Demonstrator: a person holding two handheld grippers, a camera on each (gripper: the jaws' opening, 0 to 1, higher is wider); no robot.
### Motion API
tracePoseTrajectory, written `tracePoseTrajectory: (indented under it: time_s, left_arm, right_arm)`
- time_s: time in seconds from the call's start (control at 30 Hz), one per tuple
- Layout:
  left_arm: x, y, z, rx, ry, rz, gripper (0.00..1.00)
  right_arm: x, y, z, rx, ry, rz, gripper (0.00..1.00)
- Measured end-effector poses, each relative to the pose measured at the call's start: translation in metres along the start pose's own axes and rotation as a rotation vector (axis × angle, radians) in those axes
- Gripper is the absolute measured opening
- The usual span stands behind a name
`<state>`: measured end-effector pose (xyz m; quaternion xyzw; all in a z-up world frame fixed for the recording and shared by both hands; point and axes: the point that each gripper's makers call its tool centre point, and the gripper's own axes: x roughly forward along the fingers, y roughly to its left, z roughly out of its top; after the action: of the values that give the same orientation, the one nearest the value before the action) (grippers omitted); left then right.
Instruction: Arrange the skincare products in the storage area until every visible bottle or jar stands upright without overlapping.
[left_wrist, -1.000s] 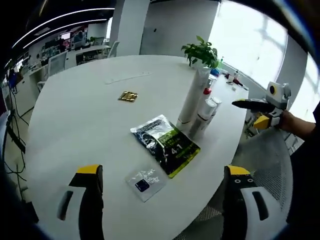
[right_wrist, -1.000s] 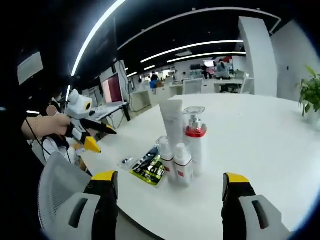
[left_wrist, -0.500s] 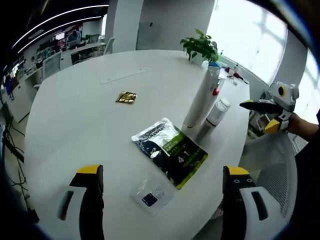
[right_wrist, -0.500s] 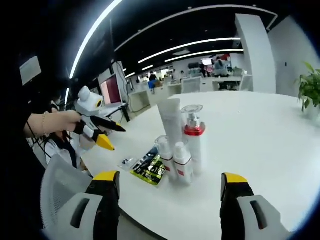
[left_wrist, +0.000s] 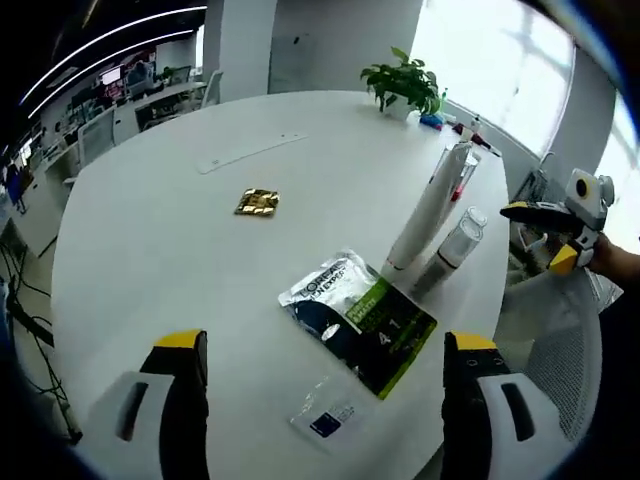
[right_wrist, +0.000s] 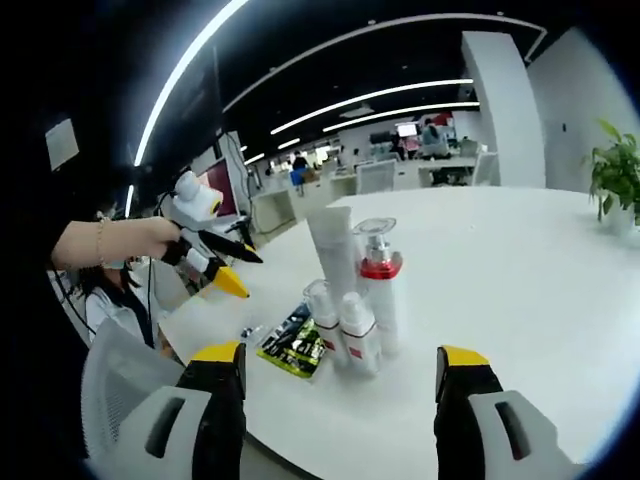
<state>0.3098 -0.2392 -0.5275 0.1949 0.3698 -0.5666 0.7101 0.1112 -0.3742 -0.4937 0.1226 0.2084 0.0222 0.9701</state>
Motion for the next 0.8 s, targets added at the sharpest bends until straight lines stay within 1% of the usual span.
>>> tracePoseTrajectory:
  time_s: [0.07, 0.13, 0.3, 0.53, 0.6, 0.73, 0.8]
  left_arm:
    - [0.001, -0.001, 0.002, 0.003, 0.005, 0.002, 0.93]
    - [0.006, 0.004, 0.008, 0.008, 0.009, 0.005, 0.93]
    - [0.008, 0.006, 0.012, 0.012, 0.016, 0.005, 0.93]
    - [0.017, 0.018, 0.019, 0.019, 0.045, 0.017, 0.91]
    - [0.018, 0.015, 0.020, 0.016, 0.056, 0.014, 0.91]
    - [0.023, 0.016, 0.021, 0.028, 0.074, 0.016, 0.91]
    - [0.029, 0.021, 0.026, 0.029, 0.083, 0.015, 0.91]
  right_arm:
    - [0.000, 0.001, 0.002, 0.003, -0.009, 0.003, 0.79]
    - [0.000, 0.002, 0.001, 0.001, -0.002, 0.009, 0.79]
    - [0.001, 0.004, -0.001, -0.004, 0.013, 0.015, 0.78]
    - [0.001, 0.007, -0.001, 0.005, 0.017, 0.034, 0.78]
    - [0.002, 0.007, -0.001, 0.004, 0.017, 0.035, 0.78]
    - [0.002, 0.007, -0.002, 0.008, 0.024, 0.036, 0.78]
    - [0.002, 0.008, -0.002, 0.010, 0.027, 0.036, 0.78]
